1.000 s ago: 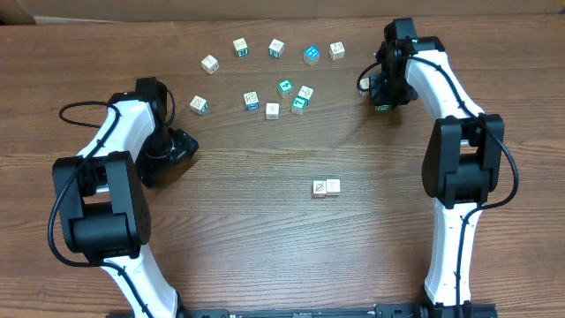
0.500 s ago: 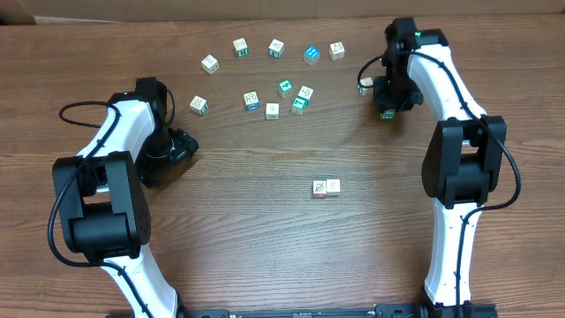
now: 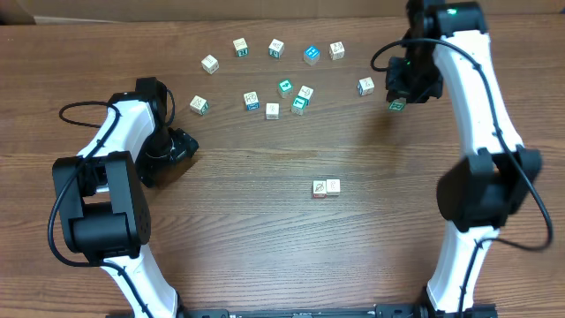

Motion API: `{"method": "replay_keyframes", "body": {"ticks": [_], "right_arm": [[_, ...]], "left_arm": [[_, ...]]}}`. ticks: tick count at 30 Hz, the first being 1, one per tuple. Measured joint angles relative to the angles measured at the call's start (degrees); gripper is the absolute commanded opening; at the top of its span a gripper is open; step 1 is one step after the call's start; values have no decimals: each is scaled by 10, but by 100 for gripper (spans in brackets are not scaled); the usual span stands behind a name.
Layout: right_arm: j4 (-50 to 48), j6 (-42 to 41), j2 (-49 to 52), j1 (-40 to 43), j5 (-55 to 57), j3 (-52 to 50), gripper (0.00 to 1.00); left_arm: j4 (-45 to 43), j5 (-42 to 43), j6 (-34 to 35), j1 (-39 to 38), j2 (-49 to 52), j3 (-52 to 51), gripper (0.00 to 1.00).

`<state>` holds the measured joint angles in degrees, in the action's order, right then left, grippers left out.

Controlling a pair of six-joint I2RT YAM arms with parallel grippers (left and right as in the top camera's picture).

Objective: Form a horizontal line

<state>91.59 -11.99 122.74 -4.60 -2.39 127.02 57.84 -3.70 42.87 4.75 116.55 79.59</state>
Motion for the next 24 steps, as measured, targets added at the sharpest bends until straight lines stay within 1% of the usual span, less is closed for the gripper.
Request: {"method": "replay_keyframes", "body": {"ticks": [6, 12, 18, 24], "right_arm": [[55, -12, -72, 0, -30, 9, 11], [55, -15, -86, 0, -66, 6, 9], [56, -16, -111, 0, -93, -57, 9], [51, -15, -150, 0, -94, -155, 9]], "left_arm": [[0, 0, 0, 0, 0, 0, 100], [0, 0, 0, 0, 0, 0, 100], [0, 0, 0, 0, 0, 0, 100], [0, 0, 0, 0, 0, 0, 100]]}}
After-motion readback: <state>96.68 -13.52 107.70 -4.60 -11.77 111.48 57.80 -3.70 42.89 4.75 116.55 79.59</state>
